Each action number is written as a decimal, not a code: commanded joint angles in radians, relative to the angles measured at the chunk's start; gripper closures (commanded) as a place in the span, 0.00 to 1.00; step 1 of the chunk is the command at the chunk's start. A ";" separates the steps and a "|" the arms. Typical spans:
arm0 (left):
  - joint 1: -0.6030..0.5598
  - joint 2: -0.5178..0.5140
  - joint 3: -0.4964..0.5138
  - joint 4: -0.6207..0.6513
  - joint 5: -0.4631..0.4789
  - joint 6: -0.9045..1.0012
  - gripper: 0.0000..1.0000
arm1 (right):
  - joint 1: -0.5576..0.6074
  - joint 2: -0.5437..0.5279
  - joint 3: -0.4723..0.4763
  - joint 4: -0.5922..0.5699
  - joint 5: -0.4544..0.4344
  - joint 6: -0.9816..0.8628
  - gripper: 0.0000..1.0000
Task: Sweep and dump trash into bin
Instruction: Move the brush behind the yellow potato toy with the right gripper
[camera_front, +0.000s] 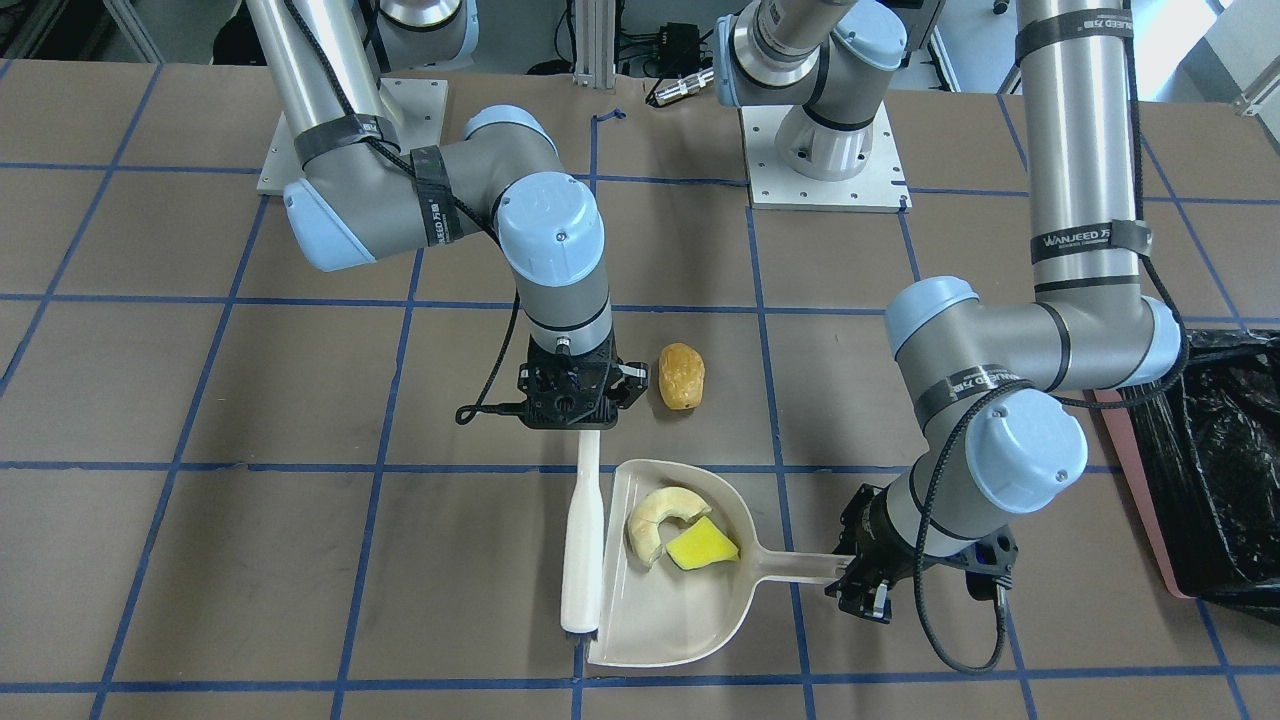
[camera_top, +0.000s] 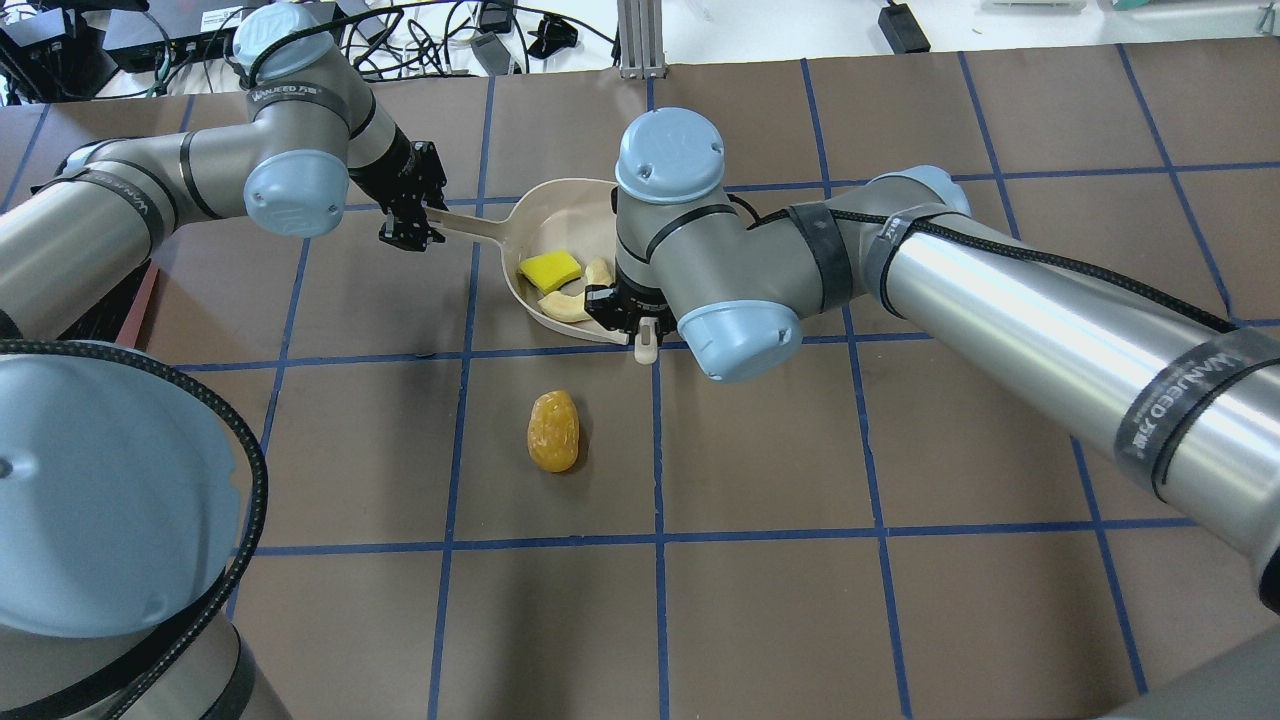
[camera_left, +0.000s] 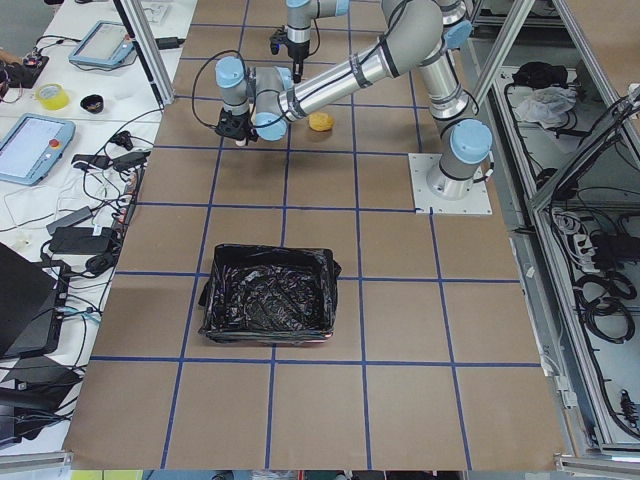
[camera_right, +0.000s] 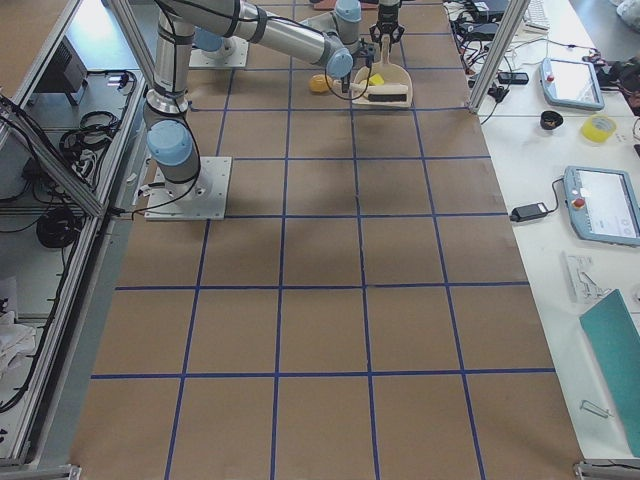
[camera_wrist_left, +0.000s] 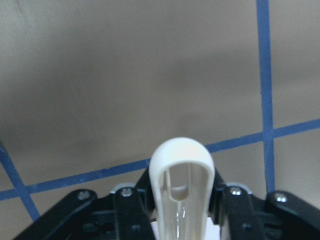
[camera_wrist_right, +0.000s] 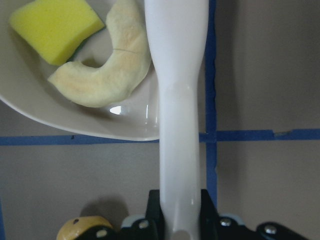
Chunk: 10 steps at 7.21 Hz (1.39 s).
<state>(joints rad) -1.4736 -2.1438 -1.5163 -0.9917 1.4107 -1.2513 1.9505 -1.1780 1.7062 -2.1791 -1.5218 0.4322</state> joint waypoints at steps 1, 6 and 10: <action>0.047 0.002 -0.001 -0.005 -0.076 0.018 1.00 | -0.072 -0.064 0.012 0.099 -0.035 -0.071 0.82; 0.166 0.057 0.015 -0.105 -0.202 0.029 1.00 | -0.118 -0.273 0.205 0.194 0.002 -0.097 0.82; 0.246 0.088 -0.005 -0.171 -0.216 0.179 1.00 | 0.030 -0.345 0.294 0.187 -0.003 0.072 0.82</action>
<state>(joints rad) -1.2511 -2.0585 -1.5122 -1.1533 1.1959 -1.1351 1.9562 -1.5230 1.9920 -1.9874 -1.5287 0.4738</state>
